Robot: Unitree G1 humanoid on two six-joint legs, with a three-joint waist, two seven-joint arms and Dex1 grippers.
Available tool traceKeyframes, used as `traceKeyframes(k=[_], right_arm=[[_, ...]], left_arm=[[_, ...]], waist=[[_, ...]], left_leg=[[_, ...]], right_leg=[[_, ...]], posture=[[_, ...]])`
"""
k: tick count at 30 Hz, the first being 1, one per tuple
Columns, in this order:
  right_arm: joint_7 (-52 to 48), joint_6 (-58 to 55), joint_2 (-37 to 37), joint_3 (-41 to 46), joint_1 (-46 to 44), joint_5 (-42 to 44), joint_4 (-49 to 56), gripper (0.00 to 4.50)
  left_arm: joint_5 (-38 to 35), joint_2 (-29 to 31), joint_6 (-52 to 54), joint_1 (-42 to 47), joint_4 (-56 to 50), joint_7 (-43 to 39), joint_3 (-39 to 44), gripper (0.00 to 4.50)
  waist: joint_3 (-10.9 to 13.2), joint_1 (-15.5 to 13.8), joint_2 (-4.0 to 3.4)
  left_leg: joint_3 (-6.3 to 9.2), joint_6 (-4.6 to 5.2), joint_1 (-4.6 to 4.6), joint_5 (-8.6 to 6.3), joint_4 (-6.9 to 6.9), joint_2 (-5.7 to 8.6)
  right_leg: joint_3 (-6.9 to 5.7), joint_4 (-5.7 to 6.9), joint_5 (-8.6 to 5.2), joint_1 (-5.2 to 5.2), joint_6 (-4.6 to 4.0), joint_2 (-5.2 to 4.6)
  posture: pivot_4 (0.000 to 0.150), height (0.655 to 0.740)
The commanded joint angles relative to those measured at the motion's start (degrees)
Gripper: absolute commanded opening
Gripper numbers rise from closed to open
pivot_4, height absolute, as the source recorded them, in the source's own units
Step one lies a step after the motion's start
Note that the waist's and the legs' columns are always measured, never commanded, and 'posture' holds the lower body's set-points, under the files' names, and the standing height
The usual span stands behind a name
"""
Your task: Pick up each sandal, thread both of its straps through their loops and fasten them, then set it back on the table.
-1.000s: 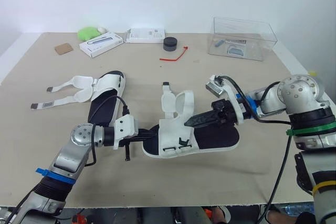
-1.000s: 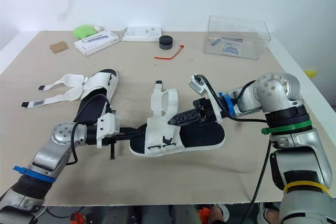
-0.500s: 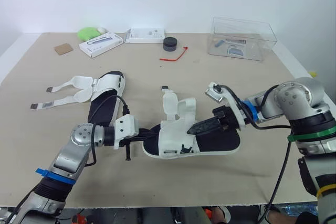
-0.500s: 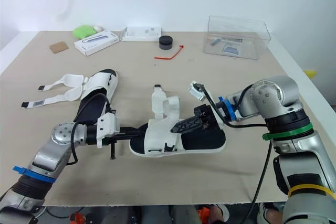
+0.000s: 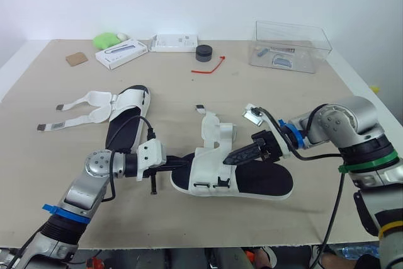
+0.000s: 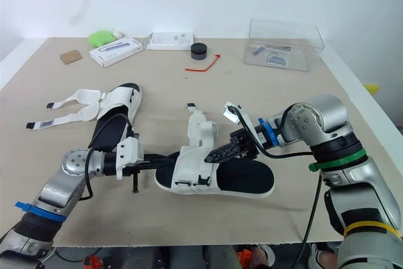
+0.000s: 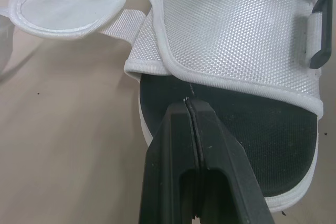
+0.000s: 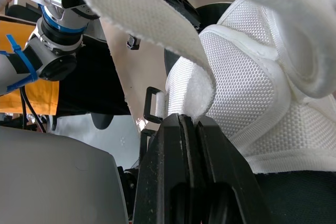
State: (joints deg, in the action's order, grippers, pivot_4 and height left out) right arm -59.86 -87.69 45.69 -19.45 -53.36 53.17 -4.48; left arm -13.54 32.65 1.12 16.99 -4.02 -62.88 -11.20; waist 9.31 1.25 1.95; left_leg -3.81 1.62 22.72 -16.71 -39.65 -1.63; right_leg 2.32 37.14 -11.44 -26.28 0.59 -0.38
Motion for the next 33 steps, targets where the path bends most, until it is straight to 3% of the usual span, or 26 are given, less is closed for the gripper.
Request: traceKeyframes(k=[1, 21, 33], right_arm=[[-1.7, -1.4, 0.4, 1.0, -1.5, 0.6, 3.4, 0.02], [6.3, -4.8, -1.6, 5.9, 1.2, 3.9, 7.9, 0.02], [16.2, -4.8, 0.5, 6.9, 1.8, 19.8, 7.4, 0.02]], left_arm=[[0.1, 0.4, 0.1, -0.6, -1.1, 0.1, 0.2, 0.0], [0.8, 0.2, -0.6, -0.1, -0.3, 0.1, -0.2, 0.0], [1.1, 0.3, -0.8, 0.2, 0.2, -0.1, -0.1, 0.0]], waist=[[0.0, 0.0, 0.0], [0.0, 0.0, 0.0], [0.0, 0.0, 0.0]], left_leg=[[0.0, 0.0, 0.0, 0.0, 0.0, 0.0], [0.03, 0.0, 0.0, 0.0, -0.02, 0.0], [0.02, 0.0, 0.0, 0.0, -0.02, 0.0]], right_leg=[[0.0, 0.0, 0.0, 0.0, 0.0, 0.0], [-0.01, 0.03, 0.01, 0.0, -0.02, 0.0], [0.0, 0.04, 0.02, 0.01, -0.02, 0.0]], posture=[[0.15, 0.74], [0.15, 0.74], [0.15, 0.74]])
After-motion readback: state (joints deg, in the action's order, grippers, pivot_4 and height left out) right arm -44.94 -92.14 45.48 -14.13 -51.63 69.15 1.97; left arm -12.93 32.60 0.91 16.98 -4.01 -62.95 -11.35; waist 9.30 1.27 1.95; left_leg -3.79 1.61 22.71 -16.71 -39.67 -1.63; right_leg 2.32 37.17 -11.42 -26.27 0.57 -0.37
